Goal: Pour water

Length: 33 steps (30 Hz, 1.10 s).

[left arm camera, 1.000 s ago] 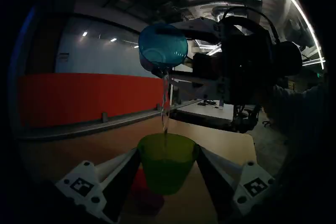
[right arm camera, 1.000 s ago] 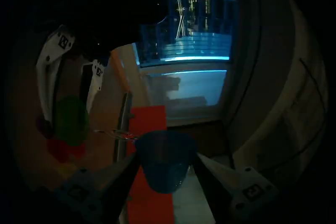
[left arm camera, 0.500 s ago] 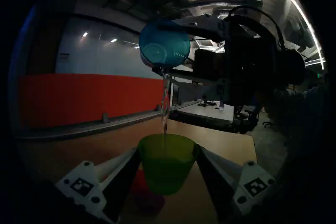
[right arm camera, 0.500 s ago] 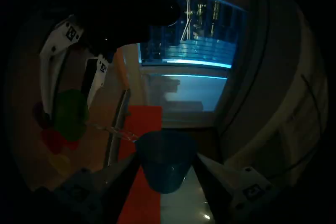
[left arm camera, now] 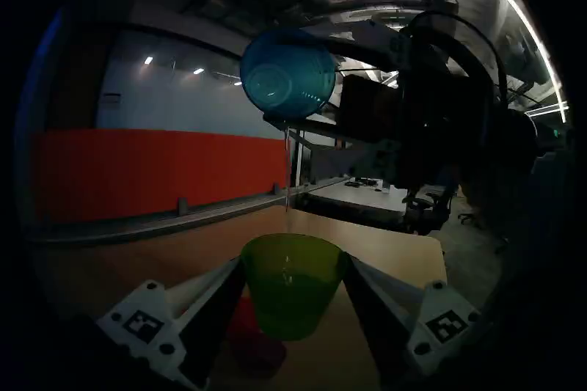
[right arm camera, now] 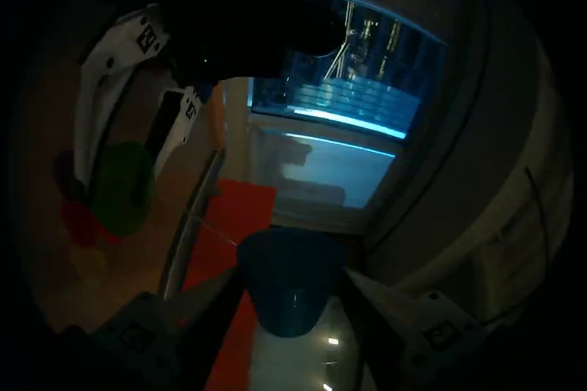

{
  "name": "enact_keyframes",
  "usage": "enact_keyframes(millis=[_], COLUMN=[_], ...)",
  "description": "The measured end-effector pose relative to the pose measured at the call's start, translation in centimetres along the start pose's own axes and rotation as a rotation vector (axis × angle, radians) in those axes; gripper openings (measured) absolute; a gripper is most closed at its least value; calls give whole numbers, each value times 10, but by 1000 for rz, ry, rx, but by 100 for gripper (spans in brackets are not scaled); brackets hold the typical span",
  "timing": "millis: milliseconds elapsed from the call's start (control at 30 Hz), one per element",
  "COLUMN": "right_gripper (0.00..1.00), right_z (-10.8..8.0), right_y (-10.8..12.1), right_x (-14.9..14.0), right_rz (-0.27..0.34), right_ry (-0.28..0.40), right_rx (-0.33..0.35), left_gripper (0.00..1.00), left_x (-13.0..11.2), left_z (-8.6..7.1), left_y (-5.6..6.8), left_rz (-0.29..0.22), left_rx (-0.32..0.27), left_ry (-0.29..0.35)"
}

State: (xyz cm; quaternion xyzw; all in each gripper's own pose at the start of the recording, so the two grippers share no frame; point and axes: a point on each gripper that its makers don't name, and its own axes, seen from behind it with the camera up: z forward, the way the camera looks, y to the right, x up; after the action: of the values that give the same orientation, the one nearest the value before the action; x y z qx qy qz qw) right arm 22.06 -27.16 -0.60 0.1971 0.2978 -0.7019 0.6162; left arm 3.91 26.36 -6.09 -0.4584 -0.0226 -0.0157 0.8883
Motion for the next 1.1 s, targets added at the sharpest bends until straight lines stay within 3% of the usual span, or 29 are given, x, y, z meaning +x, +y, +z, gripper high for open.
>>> enact_keyframes(millis=[167,267,467,700,1100], right_gripper=[89,89,89,89,89], right_z=[-1,-2,-4,-11,-27], right_y=[1,0,-3,-10,-16], right_x=[6,8,4,-10,-10], right_rz=[-31,-20,102,354,870], right_ry=[7,11,4,-21,-38], right_rx=[-7,-9,-8,4,34], left_gripper=[89,89,89,89,89], left_x=[0,0,2,6,10], left_z=[0,0,-3,-6,-11], left_y=[-1,-1,-1,-3,-7], left_rz=[-3,-5,-2,2,18], left_rx=[2,2,4,10,24], left_ry=[4,6,11,16,15])
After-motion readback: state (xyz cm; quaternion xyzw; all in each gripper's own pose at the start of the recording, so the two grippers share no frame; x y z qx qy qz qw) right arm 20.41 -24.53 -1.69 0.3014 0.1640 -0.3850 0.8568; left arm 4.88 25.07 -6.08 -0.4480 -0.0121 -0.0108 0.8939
